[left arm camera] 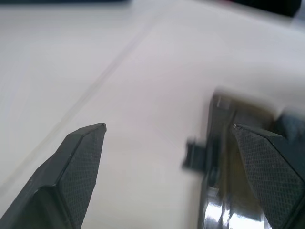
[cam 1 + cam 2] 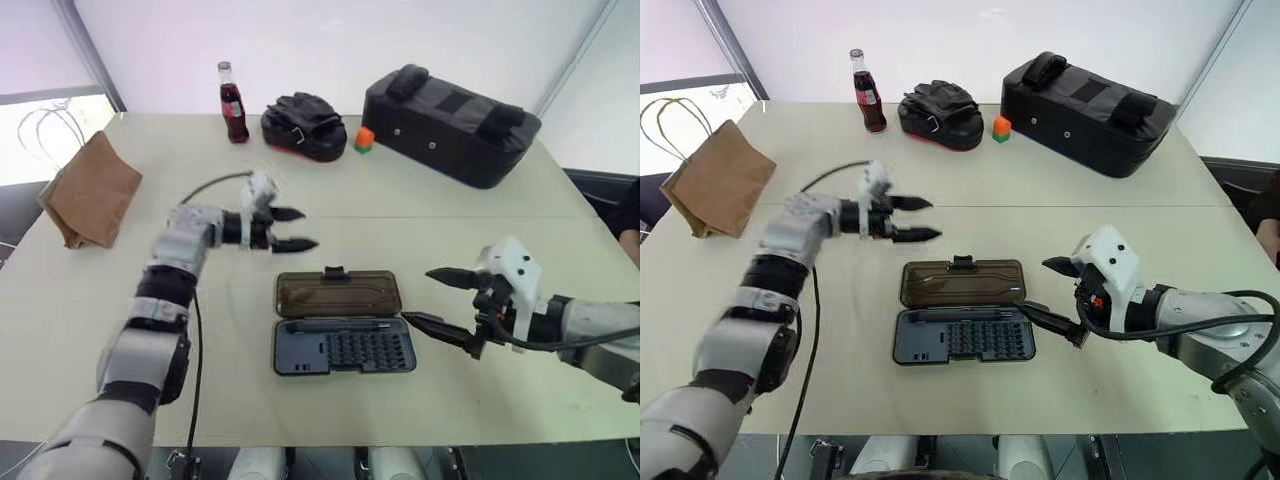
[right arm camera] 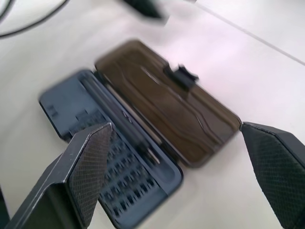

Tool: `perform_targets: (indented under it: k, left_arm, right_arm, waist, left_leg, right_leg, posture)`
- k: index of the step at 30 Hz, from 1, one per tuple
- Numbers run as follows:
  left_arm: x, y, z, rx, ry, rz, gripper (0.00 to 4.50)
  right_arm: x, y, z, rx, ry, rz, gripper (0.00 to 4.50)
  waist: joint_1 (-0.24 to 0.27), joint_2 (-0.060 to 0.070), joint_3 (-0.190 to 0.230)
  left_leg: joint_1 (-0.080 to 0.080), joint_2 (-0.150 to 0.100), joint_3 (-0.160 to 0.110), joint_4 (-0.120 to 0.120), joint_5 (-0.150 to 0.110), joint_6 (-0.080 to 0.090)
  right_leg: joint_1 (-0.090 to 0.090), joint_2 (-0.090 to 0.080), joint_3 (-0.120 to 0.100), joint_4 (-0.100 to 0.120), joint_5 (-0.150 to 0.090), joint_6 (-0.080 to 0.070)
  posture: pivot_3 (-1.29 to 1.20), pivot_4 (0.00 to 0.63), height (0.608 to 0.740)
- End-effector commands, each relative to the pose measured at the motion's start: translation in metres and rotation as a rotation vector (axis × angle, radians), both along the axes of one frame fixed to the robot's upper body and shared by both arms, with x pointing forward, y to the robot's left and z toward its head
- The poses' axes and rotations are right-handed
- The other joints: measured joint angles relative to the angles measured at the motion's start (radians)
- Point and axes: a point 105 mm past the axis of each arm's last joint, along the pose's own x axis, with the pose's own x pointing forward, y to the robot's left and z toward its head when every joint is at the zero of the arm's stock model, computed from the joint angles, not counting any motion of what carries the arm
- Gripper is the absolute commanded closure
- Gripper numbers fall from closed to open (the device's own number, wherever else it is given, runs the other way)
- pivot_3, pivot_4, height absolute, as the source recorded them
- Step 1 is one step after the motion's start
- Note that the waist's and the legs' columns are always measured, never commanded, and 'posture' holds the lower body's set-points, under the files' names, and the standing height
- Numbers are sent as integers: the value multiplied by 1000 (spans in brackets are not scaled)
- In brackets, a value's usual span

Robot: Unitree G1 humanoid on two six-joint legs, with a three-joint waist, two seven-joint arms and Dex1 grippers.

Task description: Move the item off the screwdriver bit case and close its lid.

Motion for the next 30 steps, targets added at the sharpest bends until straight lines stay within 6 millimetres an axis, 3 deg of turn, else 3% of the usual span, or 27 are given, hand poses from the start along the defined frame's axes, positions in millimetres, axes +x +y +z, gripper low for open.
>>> perform_targets:
  k: [1,3,10,14,19,23,26,30]
  left_arm:
    - [-18,10,22,-64,29,-47,279]
    - [-32,15,23,-25,26,-69,917]
    - [-92,12,-1,145,34,-190,4468]
    - [-125,12,-27,293,-6,-245,4468]
    - [-149,5,-46,346,-23,-294,4468]
    - [-150,1,-62,364,-24,-268,4468]
    - [-151,0,-62,360,9,-261,4468]
    - [-154,4,-74,465,-18,-295,4468]
  right_arm:
    - [4,-3,14,28,-49,-10,0]
    - [8,-7,15,17,-56,-17,0]
    - [33,-17,15,-40,-94,-60,0]
    - [53,-22,5,-123,-114,-85,0]
    - [65,-13,-7,-179,-113,-10,0]
    - [76,-4,-13,-194,-116,33,0]
    - [85,-3,-15,-156,-97,12,0]
    - [86,-3,-25,-181,-73,41,0]
  waist:
    - [-2,0,0]
    - [-2,0,0]
    - [0,1,0]
    - [-1,2,1]
    - [3,3,1]
    - [4,4,1]
    - [5,4,1]
    - [6,4,2]
  left_leg:
    - [0,0,0,0,0,0]
    - [0,0,0,0,0,0]
    - [0,1,0,0,0,0]
    - [0,0,1,0,0,0]
    - [0,1,1,-1,0,-1]
    - [0,1,1,-1,0,0]
    - [0,0,1,-1,0,0]
    - [0,0,1,-1,0,0]
  right_leg:
    - [0,0,0,0,0,0]
    - [0,0,0,0,0,0]
    - [0,-1,1,0,0,0]
    - [0,-1,1,-1,0,-1]
    - [0,-1,1,-2,-2,-4]
    - [0,-1,1,-3,-2,-4]
    - [0,0,1,-4,-2,-4]
    - [0,0,1,-4,-2,-4]
  posture:
    - [0,150,740]
    - [0,150,740]
    - [0,150,740]
    - [0,150,740]
    - [0,150,740]
    - [0,150,740]
    - [0,150,740]
    - [0,150,740]
